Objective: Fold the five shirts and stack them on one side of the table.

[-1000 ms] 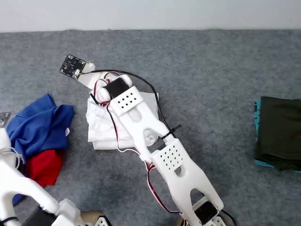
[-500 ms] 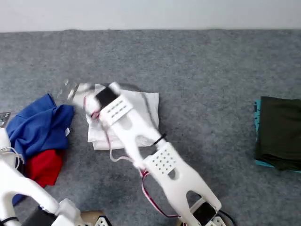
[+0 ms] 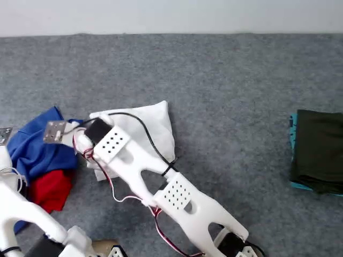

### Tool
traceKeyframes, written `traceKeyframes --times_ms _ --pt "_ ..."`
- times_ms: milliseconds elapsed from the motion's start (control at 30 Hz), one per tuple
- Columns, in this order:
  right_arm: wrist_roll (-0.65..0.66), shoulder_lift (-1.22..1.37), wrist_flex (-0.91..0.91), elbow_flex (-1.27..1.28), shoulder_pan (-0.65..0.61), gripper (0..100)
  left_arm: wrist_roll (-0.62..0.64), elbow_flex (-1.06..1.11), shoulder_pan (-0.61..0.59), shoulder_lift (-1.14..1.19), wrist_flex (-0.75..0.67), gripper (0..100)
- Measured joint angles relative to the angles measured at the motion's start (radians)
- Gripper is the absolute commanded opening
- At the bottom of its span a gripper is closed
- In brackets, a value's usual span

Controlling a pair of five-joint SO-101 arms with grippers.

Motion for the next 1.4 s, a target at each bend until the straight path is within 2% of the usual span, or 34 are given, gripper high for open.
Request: traceKeyframes --times_ms 233,567,700,1133,1400 --pt "0.0 -0.044 -0.006 0.0 0.117 1.1 0.0 0.0 0.0 0.0 0.0 2" --pt "0.0 0.0 -0.265 0.002 0.43 1.2 0.0 0.0 0.0 0.0 0.0 2" --pt "-0.038 0.034 -0.318 0.002 0.525 1.0 0.0 0.0 0.0 0.0 0.0 2" --pt "-0.052 0.126 -0.29 -0.034 0.539 1.0 0.0 0.0 0.0 0.0 0.0 2" --pt "-0.052 0.114 -0.081 -0.187 0.535 1.1 0.0 0.0 0.0 0.0 0.0 2"
